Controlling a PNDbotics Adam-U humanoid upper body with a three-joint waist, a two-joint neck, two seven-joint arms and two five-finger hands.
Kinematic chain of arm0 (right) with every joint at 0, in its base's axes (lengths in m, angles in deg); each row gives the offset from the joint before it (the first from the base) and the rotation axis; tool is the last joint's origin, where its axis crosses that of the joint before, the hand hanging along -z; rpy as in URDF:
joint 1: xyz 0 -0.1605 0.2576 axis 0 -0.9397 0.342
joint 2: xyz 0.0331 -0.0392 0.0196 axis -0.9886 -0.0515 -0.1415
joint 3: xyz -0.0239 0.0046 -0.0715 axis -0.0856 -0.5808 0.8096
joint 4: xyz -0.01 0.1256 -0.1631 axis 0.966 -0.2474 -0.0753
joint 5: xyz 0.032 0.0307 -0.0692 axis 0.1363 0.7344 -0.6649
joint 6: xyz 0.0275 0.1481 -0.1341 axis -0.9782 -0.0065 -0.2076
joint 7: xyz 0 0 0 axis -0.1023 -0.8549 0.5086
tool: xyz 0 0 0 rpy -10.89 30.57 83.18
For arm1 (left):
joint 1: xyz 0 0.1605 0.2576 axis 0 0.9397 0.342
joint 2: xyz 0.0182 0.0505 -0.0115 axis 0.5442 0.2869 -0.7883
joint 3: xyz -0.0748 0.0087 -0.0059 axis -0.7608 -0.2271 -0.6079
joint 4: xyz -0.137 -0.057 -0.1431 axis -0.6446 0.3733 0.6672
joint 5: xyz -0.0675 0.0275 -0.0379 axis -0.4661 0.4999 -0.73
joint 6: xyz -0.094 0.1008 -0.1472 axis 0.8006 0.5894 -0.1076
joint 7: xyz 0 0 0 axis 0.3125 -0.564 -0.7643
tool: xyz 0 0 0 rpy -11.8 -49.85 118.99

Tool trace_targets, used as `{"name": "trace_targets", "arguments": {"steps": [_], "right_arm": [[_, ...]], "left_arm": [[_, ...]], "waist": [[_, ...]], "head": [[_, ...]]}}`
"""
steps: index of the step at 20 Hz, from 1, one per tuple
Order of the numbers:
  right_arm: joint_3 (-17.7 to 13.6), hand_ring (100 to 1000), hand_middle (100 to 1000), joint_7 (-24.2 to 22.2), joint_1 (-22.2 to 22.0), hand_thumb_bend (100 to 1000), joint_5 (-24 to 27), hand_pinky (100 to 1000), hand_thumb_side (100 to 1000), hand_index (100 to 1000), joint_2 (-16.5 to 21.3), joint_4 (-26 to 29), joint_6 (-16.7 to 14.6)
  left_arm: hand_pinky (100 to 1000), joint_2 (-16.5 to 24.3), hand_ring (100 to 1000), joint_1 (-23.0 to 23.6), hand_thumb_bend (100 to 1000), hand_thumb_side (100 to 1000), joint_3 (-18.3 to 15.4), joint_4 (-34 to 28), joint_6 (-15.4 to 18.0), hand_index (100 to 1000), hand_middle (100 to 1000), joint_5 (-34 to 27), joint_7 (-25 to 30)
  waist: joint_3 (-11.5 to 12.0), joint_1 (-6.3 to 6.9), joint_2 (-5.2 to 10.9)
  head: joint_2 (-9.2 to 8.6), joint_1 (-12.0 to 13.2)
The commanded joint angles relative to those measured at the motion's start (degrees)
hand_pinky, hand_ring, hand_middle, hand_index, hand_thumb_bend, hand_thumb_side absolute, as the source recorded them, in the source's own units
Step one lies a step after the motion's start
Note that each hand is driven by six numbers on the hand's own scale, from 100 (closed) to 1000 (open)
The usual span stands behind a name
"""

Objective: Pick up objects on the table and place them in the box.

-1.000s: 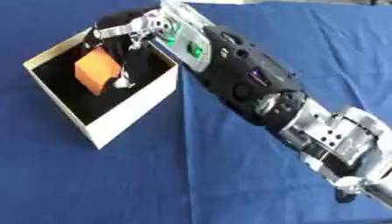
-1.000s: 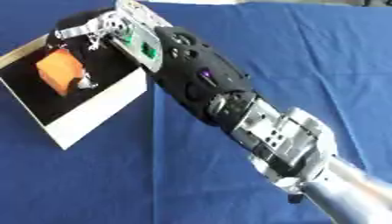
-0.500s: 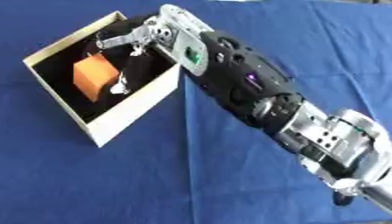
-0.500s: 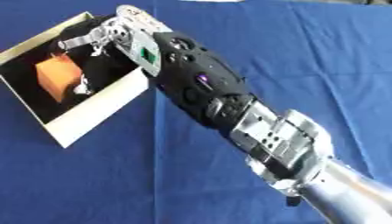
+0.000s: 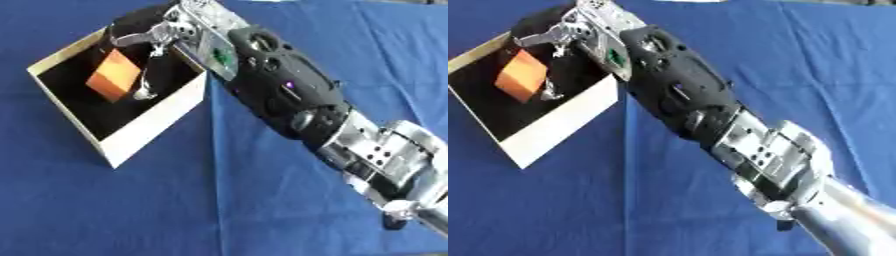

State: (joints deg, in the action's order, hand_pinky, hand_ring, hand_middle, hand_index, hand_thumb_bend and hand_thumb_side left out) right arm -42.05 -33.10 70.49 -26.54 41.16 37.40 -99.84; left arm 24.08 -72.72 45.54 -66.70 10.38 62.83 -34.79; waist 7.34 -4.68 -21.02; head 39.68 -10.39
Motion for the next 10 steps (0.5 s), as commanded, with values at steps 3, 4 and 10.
{"name": "trace_targets", "arguments": {"steps": [3,4,10], "right_arm": [[-1.31,897,874,-0.32,1.79,400,-3.28,867,372,981,0.59,0.85,-1.41],[-1.42,897,874,-0.33,1.79,400,-3.45,868,375,981,0.59,0.79,-1.57],[-1.53,900,875,0.02,1.45,402,-3.3,872,483,994,1.59,1.51,-2.03]], "left_arm": [[422,0.36,550,-0.55,100,654,0.05,-1.12,-0.03,689,620,-0.39,0.83],[422,0.35,549,-0.51,100,656,0.05,-1.12,-0.05,689,620,-0.44,0.91],[422,0.35,550,-0.4,100,658,-0.05,-1.12,-0.23,689,621,-0.54,1.11]], "waist": [[-0.13,0.73,1.56],[-0.15,0.75,1.58],[-0.4,0.75,1.65]], "head": [[-0.75,0.06],[-0.72,0.09],[-0.61,0.37]]}}
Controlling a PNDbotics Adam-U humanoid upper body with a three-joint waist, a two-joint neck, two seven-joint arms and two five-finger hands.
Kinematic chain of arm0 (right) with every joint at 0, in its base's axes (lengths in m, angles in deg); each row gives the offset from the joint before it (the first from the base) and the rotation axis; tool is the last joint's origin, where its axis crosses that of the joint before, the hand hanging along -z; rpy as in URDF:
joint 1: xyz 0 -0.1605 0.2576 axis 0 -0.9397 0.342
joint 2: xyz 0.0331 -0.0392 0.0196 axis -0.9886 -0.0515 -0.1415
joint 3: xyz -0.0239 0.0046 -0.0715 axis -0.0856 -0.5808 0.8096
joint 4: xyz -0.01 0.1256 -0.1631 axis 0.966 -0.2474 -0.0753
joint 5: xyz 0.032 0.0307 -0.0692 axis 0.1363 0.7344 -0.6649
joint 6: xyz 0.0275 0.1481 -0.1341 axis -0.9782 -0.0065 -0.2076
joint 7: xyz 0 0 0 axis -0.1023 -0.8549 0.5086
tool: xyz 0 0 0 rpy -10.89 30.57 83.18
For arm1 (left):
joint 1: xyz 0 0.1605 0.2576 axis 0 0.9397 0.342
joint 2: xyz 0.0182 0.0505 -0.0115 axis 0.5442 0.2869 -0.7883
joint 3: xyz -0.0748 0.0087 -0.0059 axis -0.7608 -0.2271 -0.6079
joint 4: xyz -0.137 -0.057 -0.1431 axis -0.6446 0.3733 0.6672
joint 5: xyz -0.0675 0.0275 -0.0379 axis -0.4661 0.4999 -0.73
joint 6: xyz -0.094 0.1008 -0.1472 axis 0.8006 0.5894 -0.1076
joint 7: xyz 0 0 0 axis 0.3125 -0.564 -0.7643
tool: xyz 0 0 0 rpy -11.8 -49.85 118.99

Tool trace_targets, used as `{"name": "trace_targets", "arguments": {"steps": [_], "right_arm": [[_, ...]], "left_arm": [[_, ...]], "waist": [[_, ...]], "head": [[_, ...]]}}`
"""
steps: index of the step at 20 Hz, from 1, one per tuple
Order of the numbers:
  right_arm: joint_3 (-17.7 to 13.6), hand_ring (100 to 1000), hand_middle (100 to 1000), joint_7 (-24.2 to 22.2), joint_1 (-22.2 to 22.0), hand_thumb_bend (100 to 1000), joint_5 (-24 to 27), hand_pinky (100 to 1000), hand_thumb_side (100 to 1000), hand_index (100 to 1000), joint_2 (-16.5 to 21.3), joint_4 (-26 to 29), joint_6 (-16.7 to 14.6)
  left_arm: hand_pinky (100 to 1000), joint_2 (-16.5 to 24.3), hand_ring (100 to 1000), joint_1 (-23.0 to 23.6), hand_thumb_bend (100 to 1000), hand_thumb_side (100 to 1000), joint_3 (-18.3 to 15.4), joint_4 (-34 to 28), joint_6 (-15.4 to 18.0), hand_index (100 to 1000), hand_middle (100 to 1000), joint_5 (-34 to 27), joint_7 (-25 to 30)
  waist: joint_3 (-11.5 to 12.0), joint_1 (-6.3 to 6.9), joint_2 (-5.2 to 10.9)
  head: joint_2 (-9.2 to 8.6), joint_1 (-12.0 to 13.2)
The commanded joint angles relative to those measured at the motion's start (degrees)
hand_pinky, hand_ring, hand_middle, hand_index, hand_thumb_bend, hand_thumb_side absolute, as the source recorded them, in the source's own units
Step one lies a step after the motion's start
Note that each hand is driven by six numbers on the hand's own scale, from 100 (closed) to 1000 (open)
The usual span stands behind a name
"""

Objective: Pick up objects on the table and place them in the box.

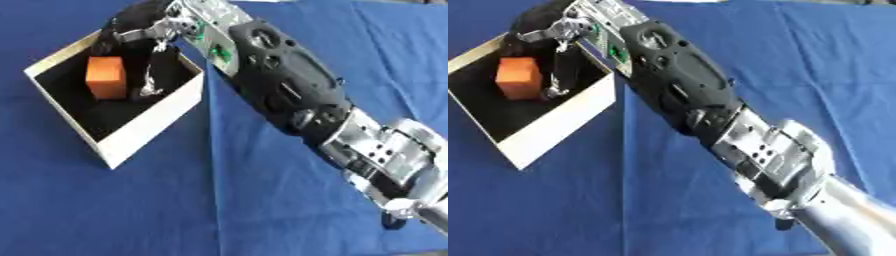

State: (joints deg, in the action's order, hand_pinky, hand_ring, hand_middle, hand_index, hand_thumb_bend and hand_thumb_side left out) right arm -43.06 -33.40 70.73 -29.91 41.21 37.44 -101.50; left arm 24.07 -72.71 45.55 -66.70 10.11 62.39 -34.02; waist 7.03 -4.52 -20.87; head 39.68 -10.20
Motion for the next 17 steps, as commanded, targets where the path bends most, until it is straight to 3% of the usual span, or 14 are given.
{"name": "trace_targets", "arguments": {"steps": [1,8,9,10,11,17], "right_arm": [[-0.25,899,874,0.43,0.94,397,0.58,871,478,994,2.46,2.18,-0.55],[1.07,898,872,-0.69,0.47,392,3.53,870,473,993,4.44,5.14,0.75],[1.05,874,839,-0.77,0.48,316,3.72,852,477,971,4.55,5.37,0.84],[0.81,874,839,-0.51,0.43,316,4.22,852,477,971,5.0,6.14,0.59],[0.2,833,755,-0.02,0.82,108,4.91,820,455,905,5.83,7.23,0.31],[-4.69,790,685,4.63,0.04,100,9.75,801,390,815,13.28,15.07,-2.35]], "left_arm": [[422,0.38,550,-0.41,100,657,-0.05,-1.12,0.01,689,621,-0.09,0.38],[422,0.41,550,-0.41,100,657,-0.02,-1.12,0.0,689,621,-0.1,0.51],[422,0.41,550,-0.38,100,660,-0.03,-1.12,-0.02,689,621,-0.1,0.51],[422,0.39,550,-0.22,100,660,-0.09,-1.12,-0.09,689,621,-0.07,0.5],[423,0.28,550,0.08,100,660,-0.23,-1.12,-0.19,690,621,-0.02,0.43],[424,0.3,550,0.82,100,657,-0.75,-1.12,-0.14,690,621,0.39,-0.15]], "waist": [[-0.11,0.56,1.5],[-0.09,0.49,1.5],[-0.14,0.51,1.54],[-0.3,0.58,1.65],[-0.78,0.83,2.07],[-2.23,1.54,3.0]], "head": [[-0.57,0.19],[-0.55,0.18],[-0.51,0.23],[-0.38,0.38],[-0.17,0.72],[0.12,2.08]]}}
